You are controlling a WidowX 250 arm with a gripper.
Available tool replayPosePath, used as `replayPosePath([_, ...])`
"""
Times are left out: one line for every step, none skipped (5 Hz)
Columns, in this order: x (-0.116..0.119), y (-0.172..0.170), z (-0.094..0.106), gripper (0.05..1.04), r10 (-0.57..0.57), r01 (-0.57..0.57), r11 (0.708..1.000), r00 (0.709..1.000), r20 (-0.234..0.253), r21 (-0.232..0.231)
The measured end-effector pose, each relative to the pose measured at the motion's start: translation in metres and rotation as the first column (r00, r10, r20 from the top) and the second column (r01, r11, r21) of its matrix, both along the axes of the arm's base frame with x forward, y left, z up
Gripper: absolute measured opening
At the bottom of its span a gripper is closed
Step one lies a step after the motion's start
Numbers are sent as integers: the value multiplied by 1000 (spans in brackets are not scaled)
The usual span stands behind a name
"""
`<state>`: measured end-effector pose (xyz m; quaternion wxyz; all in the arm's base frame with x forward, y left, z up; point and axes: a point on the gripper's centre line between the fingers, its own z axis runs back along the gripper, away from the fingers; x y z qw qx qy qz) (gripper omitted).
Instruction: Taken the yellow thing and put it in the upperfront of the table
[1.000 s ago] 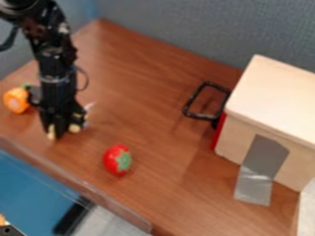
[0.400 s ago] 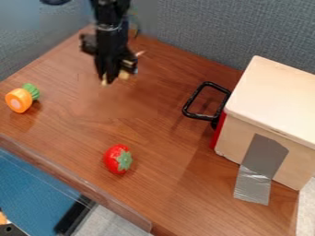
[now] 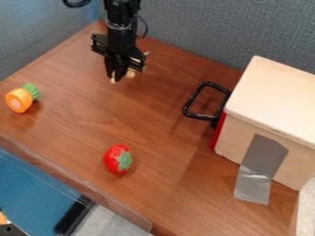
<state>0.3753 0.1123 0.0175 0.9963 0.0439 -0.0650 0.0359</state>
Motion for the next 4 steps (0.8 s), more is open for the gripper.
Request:
replayPosePath([-8,-2,-1,306,-1,1,1000,999,-52,-8])
replayPosePath([-9,-3,1,606,-12,12,1000,998,-69,-12])
replayPosePath([1,-6,19,901,-36,34,999,998,-60,-32])
replayPosePath([9,-18,64,1008,-94,95,995,995,22,-35])
